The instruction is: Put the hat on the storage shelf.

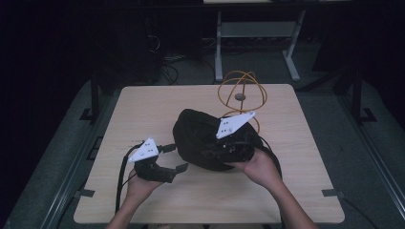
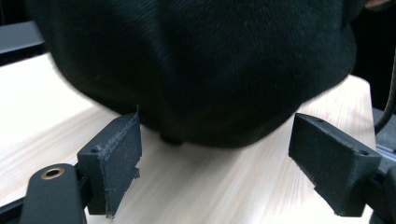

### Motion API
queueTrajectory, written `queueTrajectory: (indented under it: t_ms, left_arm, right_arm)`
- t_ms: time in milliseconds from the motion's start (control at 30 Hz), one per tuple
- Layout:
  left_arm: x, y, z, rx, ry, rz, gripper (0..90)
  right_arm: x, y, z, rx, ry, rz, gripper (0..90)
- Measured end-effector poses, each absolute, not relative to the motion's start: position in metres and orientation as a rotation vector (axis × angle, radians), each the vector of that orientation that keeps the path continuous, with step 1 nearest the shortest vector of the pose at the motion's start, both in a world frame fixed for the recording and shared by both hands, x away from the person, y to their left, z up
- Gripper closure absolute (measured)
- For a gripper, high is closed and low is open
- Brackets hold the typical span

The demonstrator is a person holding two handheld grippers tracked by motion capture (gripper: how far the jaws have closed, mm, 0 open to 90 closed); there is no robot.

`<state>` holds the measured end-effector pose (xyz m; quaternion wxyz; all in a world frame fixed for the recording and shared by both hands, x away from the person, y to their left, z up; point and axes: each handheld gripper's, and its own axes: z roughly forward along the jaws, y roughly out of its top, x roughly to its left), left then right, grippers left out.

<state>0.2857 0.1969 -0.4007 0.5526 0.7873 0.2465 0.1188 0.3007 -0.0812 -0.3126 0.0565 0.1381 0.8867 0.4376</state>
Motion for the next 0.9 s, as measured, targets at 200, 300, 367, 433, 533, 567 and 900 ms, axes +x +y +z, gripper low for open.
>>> queueTrajectory:
  t_ms: [200, 300, 367, 433, 533, 567, 900]
  left_arm:
    - [0.296, 0.182, -0.4, 1.852, 0.602, 0.304, 19.8]
    - [0.299, 0.18, -0.402, 1.849, 0.589, 0.31, 33.0]
    - [0.299, 0.179, -0.403, 1.857, 0.56, 0.315, 46.4]
    - [0.299, 0.178, -0.402, 1.864, 0.528, 0.322, 60.3]
    - [0.299, 0.176, -0.398, 1.877, 0.501, 0.327, 74.9]
    - [0.299, 0.176, -0.396, 1.883, 0.499, 0.324, 77.4]
    - [0.298, 0.182, -0.364, 1.842, 0.493, 0.36, 81.7]
  right_arm:
    - [0.302, -0.079, -0.309, 0.406, 2.696, 1.358, 77.4]
    - [0.302, -0.078, -0.31, 0.401, 2.703, 1.368, 77.6]
    - [0.302, -0.077, -0.311, 0.404, 2.715, 1.385, 77.9]
    - [0.303, -0.075, -0.313, 0.402, 2.725, 1.389, 77.9]
    - [0.303, -0.075, -0.314, 0.406, 2.734, 1.394, 77.8]
    - [0.303, -0.075, -0.314, 0.406, 2.734, 1.395, 77.5]
    - [0.307, -0.09, -0.308, 0.474, 2.658, 1.552, 72.4]
